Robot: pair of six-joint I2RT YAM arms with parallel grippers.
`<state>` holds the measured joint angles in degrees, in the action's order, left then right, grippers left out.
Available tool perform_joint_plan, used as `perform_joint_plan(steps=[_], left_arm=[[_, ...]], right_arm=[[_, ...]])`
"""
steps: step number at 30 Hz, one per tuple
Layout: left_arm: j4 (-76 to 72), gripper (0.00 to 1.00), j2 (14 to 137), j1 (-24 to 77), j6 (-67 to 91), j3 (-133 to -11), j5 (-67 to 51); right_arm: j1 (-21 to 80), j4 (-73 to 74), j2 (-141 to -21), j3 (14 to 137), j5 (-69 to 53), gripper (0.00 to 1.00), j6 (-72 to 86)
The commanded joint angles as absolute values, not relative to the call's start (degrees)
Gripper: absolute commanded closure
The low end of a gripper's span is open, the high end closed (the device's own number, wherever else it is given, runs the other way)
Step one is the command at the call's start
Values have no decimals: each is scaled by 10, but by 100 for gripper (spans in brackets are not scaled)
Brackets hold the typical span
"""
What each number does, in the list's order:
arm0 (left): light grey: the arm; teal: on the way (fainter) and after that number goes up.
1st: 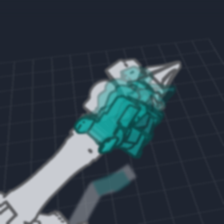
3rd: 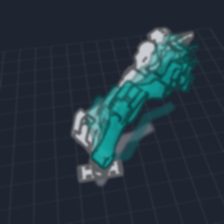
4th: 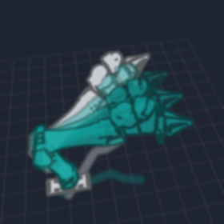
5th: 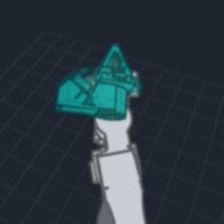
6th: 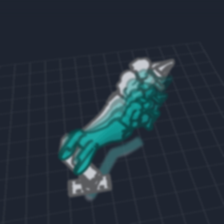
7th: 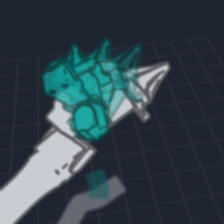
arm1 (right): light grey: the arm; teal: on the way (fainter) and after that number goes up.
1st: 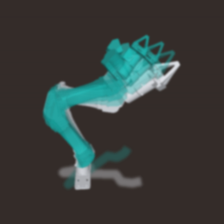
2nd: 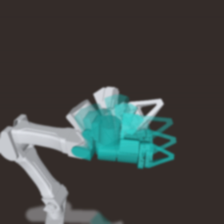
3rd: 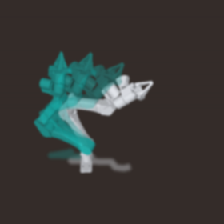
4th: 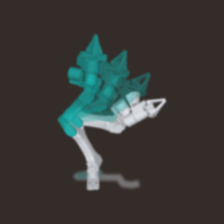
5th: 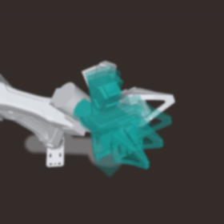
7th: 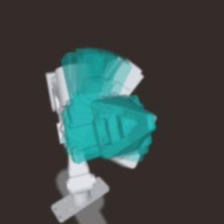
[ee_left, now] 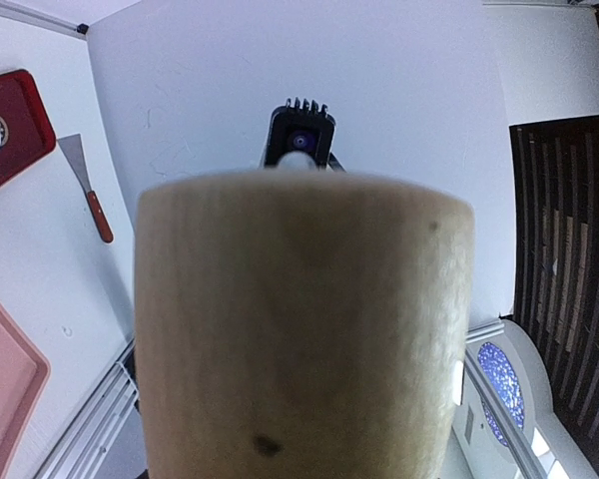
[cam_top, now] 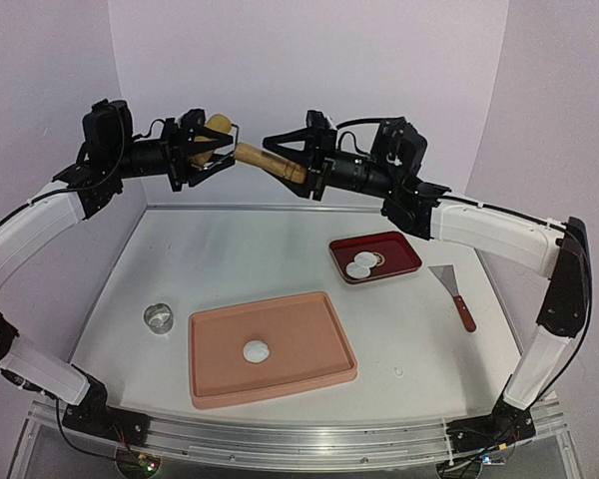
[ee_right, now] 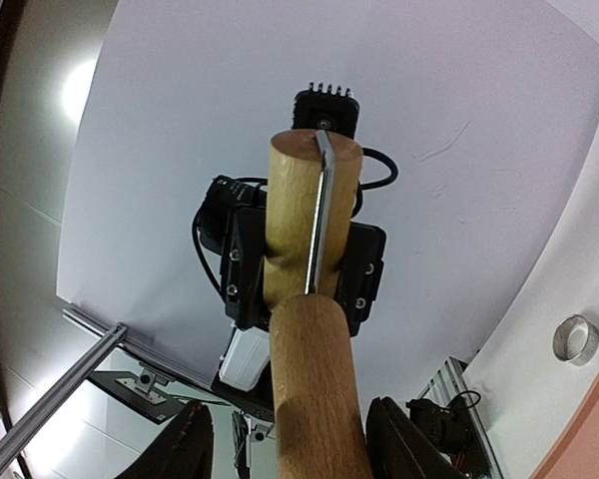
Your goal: Roll out the dumpling wrappers from the dough
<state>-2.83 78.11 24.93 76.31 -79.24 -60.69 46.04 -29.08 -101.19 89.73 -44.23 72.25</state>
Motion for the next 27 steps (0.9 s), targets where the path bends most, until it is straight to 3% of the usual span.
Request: perform_joint_plan(steps=[1,6,16,24,27], left_arm=[[-60,100,771,254,751,-784,-576],[-78,100,767,257,758,-772,-552],[-71,100,764,259,750,-768,-552],[-5,100,771,258,703,-818,-569],[-4,100,775,258,702,-821,-578]], right_arm=[[465,-310,-1014,925,-443,46,721],[466,-311,-1013,920,-444,43,722],[466,-313,-1019,926,-442,49,721],[466,-312,-1019,921,-446,47,721],[466,-312,-1019,919,-449,51,721]])
